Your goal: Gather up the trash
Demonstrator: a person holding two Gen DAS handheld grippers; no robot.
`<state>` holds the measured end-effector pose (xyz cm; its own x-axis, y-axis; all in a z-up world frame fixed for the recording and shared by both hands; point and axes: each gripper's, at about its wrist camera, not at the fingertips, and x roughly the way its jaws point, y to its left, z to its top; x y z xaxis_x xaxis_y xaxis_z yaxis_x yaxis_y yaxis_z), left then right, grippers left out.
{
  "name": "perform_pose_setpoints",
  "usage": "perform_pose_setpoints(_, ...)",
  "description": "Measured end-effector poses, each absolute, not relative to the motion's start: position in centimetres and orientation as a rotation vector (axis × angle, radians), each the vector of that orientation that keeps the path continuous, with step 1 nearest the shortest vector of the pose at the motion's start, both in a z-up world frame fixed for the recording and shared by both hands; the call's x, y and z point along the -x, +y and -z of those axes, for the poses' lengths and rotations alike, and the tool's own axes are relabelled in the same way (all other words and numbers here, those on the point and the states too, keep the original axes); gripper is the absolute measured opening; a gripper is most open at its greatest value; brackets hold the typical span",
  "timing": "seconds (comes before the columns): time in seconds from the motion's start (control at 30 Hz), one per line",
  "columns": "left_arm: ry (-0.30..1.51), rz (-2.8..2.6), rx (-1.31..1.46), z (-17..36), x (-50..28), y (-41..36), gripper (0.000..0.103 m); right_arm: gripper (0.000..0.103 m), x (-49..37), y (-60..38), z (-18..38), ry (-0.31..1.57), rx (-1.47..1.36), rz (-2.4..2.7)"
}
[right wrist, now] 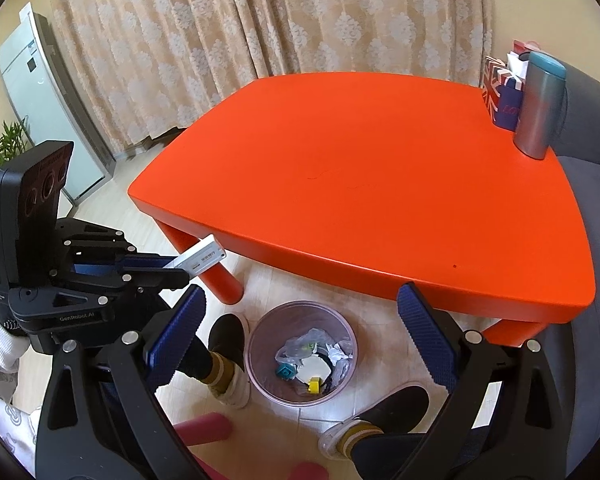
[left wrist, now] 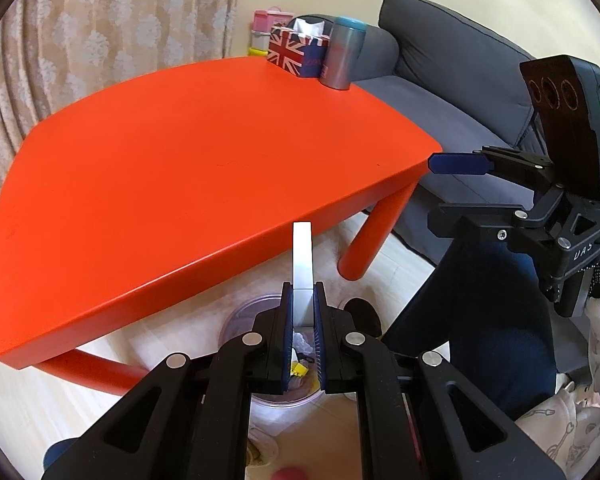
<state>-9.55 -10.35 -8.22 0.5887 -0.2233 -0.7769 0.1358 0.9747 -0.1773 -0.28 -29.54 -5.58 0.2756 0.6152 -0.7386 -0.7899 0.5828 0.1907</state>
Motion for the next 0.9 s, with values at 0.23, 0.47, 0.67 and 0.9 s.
perform_pose_setpoints(0.23,0.925,0.207,0.087,8.8,8.6,-11.0,0.043,0.095,-0.4,-30.2,5.8,0.881,0.218,-0.939)
perform_pose_setpoints(0.47,0.876,0.123,0.126,8.7,8.2,-9.7,0.096,0.095,-0.5,-30.4,5.9,0.884,0.214,-0.929)
perform_pose_setpoints(0.67,0.869,0.102,0.139,8.2,8.5,-9.0,0.096,0.095,-0.3,-30.4,5.9,0.882,0.211,-0.933)
perform_pose_setpoints(0.9,0.843,0.078,0.154,7.2,8.8,-8.1,0.096,0.096,-0.2,-30.2,5.4,0.878,0.208,-0.928)
